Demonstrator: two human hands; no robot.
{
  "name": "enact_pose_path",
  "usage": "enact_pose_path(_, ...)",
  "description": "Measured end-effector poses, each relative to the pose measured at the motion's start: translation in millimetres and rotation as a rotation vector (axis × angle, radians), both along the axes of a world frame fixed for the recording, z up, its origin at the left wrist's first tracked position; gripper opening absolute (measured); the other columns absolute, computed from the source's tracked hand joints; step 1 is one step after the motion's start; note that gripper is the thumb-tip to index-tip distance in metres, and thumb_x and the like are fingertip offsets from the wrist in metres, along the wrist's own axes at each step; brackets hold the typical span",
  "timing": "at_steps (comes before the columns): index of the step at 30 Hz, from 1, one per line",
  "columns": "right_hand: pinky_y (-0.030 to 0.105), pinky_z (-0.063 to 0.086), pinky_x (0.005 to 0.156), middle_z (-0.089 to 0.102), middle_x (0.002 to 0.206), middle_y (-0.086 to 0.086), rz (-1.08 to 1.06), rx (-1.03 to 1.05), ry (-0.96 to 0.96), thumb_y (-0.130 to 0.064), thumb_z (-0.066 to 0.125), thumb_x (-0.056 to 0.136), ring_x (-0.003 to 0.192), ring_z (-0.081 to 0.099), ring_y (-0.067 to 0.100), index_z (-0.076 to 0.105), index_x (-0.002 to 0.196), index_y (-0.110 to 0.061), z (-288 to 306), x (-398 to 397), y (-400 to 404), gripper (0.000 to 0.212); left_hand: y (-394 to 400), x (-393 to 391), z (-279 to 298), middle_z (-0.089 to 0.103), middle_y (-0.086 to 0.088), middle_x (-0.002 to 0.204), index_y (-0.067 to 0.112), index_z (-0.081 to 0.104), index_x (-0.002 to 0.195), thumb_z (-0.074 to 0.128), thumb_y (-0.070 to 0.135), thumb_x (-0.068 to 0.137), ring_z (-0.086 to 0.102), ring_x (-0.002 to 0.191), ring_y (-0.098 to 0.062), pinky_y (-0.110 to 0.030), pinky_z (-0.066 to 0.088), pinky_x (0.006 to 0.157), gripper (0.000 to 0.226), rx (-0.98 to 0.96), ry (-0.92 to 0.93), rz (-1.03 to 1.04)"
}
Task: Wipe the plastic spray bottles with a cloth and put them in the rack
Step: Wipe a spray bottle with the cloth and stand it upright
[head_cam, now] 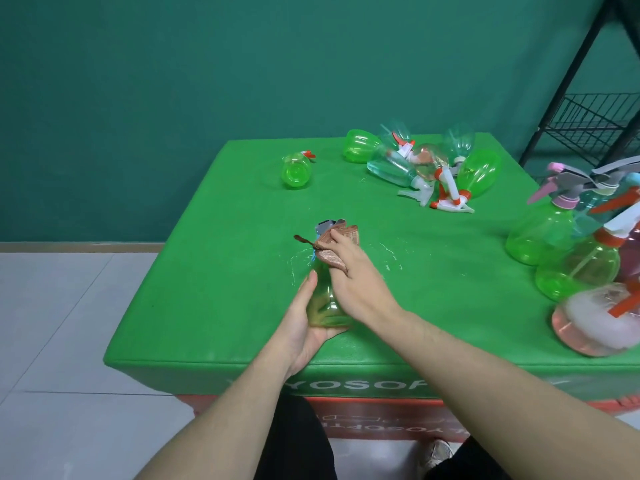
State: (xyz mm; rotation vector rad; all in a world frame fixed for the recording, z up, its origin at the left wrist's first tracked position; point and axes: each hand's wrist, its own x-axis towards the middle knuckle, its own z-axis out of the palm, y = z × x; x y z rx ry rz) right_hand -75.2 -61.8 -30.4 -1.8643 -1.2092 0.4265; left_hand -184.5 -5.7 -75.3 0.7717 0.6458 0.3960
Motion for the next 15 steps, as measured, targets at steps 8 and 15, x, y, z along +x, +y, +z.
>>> enact_pose_path(8,0.03,0.014,0.125,0.061,0.137,0.0,0.128,0.165,-0.234,-0.018,0.038,0.079,0.142,0.035,0.012,0.069,0.121,-0.015,-16,-1,-19,0.052,-1,1,1,0.074,-0.014,0.117,0.016,0.066,0.121,0.033,0.047,0.108,0.071,0.1,-0.024,-0.049,0.056,0.093,0.047,0.017,0.012,-0.009)
enact_pose_path(15,0.058,0.019,0.122,0.059,0.139,0.0,0.315,0.242,-0.473,-0.016,0.044,0.073,0.147,0.035,0.025,0.068,0.122,-0.016,-34,-2,-35,0.054,-3,1,3,0.078,-0.012,0.091,0.016,0.081,0.094,0.035,0.032,0.11,0.076,0.079,-0.02,-0.034,0.062,0.063,0.051,-0.08,-0.105,0.051)
